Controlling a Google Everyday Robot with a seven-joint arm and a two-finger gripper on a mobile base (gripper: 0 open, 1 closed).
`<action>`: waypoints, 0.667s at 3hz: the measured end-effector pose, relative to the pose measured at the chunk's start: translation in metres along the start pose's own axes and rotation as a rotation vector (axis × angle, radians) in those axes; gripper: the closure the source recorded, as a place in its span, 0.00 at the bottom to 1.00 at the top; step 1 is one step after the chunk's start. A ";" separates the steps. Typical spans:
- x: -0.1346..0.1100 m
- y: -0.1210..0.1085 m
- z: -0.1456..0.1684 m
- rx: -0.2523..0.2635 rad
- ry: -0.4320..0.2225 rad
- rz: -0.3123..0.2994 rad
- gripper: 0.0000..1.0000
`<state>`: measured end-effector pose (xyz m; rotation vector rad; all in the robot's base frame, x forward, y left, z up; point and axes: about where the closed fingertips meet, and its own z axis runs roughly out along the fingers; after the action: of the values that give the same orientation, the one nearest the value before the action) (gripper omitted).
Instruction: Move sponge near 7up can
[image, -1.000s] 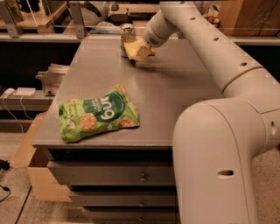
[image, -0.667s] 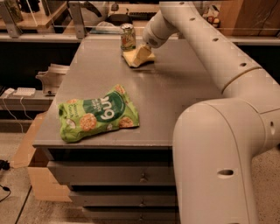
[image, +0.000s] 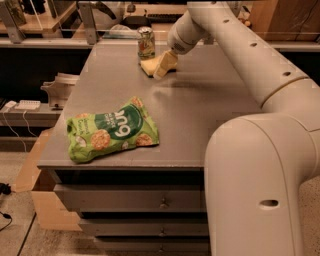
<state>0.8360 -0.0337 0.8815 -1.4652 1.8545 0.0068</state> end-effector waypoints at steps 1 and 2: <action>0.021 -0.012 -0.030 0.058 0.023 0.033 0.00; 0.066 -0.019 -0.069 0.113 0.038 0.112 0.00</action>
Offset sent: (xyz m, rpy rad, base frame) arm -0.0478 -0.1457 0.0338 0.0571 -0.0520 -0.2509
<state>0.8111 -0.1251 0.9024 -1.2915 1.9332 -0.0716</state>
